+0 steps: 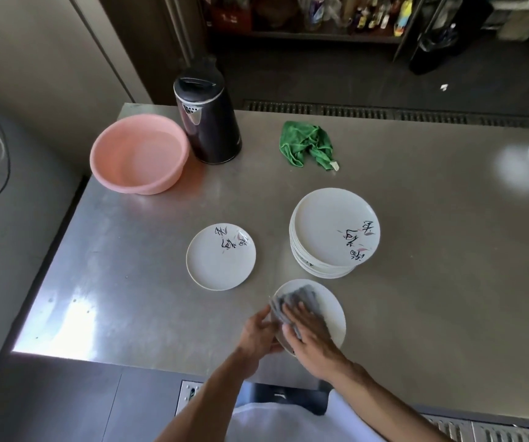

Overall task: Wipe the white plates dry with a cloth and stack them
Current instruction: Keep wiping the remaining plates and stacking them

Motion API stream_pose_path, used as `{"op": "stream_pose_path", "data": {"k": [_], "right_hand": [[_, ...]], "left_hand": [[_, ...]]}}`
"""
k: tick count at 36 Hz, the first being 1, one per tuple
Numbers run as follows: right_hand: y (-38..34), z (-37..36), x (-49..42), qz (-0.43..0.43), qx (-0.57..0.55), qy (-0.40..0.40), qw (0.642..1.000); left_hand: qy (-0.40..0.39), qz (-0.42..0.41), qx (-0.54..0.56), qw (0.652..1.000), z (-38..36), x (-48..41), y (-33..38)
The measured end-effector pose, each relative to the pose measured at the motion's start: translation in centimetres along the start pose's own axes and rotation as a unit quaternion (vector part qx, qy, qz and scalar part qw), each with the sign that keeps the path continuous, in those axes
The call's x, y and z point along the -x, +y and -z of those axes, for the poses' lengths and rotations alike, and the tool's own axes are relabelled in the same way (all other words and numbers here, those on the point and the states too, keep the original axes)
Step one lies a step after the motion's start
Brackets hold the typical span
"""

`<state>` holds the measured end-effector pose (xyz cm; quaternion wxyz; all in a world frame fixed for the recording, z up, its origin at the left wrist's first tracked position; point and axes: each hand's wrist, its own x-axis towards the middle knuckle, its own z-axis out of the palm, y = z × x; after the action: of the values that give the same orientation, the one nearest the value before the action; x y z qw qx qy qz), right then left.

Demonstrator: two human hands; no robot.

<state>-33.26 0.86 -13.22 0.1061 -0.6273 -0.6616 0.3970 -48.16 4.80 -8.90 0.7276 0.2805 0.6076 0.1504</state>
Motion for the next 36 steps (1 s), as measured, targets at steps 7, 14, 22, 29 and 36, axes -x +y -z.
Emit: {"op": "stream_pose_path", "data": {"k": [7,14,22,29,36], "right_hand": [[2.0,2.0,2.8,0.083,0.06,-0.034,0.994],[2.9,1.1,0.1,-0.023,0.123,-0.032,0.992],[0.8,1.1,-0.8,0.083,0.024,-0.101,0.991],[2.8,1.7,1.7,0.077,0.073,0.0,0.994],[-0.8,1.7,-2.2,0.005,-0.037,-0.025,0.999]], "left_hand": [[0.059,0.011,0.019,0.998,1.6,-0.4,0.4],[0.02,0.003,0.009,1.0,1.5,0.2,0.8],[0.011,-0.007,-0.004,1.0,1.6,0.3,0.6],[0.029,-0.015,0.016,0.999,2.3,0.4,0.4],[-0.01,-0.015,-0.037,0.999,1.4,1.0,0.4]]}}
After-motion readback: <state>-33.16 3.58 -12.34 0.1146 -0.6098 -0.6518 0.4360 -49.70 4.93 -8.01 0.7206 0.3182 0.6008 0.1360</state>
